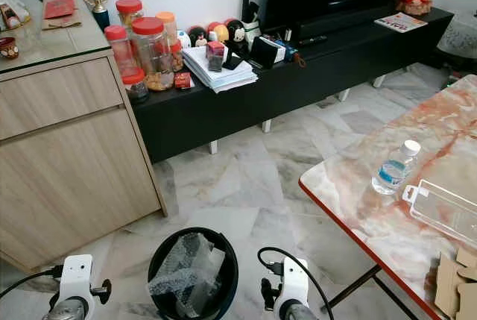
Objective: Picking trash to rubbish bin
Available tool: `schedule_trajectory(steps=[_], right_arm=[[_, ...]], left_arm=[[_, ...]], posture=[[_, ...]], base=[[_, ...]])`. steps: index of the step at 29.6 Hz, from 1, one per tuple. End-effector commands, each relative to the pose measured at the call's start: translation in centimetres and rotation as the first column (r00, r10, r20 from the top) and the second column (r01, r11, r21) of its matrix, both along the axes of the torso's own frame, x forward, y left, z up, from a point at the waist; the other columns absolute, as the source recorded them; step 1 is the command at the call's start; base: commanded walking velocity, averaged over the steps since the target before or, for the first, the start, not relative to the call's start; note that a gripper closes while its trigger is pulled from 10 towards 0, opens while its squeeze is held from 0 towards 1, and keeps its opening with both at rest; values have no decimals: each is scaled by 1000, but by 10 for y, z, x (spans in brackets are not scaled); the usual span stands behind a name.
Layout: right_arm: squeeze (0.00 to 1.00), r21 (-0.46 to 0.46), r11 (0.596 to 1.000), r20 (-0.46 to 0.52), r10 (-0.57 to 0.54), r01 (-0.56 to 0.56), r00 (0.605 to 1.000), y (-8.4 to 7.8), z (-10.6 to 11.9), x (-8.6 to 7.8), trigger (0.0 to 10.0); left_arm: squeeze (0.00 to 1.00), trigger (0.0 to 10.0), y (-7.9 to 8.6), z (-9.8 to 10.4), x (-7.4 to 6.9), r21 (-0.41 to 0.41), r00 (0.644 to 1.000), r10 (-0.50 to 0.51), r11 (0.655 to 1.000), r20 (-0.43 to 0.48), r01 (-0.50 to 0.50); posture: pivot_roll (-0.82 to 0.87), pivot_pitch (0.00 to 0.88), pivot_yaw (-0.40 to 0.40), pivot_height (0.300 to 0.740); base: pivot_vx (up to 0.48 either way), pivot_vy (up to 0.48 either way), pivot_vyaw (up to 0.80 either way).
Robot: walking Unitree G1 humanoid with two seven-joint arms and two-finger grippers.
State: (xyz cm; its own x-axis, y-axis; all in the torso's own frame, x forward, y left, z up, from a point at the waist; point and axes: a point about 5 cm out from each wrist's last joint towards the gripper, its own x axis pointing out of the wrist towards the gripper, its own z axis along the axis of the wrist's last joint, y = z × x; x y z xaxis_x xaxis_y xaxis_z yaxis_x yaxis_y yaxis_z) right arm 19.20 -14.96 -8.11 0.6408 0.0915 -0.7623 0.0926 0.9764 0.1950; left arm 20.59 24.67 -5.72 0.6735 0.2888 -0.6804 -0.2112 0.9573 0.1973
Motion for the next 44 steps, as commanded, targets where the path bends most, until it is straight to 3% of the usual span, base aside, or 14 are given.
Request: schedule_trajectory(steps=[1, 10, 12, 13, 44], right_arm=[[0, -1, 1000, 10, -7, 7, 1000, 0, 2, 4, 10000], [0, -1, 1000, 10, -7, 7, 1000, 0, 2, 4, 10000], [0, -5, 1000, -2, -5, 5, 1000, 0, 1, 3, 10000], [0, 1, 1000, 6, 5, -5, 1000, 0, 2, 3, 10000], [0, 5, 1000, 7, 1, -1, 1000, 0, 1, 1, 10000]], left_arm=[[0, 10000, -2, 0, 2, -7, 1000, -3, 1000, -8, 3], [0, 10000, -2, 0, 2, -7, 1000, -3, 1000, -8, 3], [0, 10000, -2, 0, 2, -7, 1000, -3, 1000, -7, 3], [0, 10000, 0, 1, 3, -8, 1000, 2, 1000, -2, -2], [0, 10000, -1, -1, 0, -14, 1000, 11, 1000, -7, -11]], posture=[[63, 16, -32, 740], [63, 16, -32, 740], [0, 0, 0, 740], [71, 0, -35, 740], [64, 25, -39, 740]], base=[[0, 0, 0], [0, 0, 0], [0, 0, 0], [0, 0, 0], [0, 0, 0]])
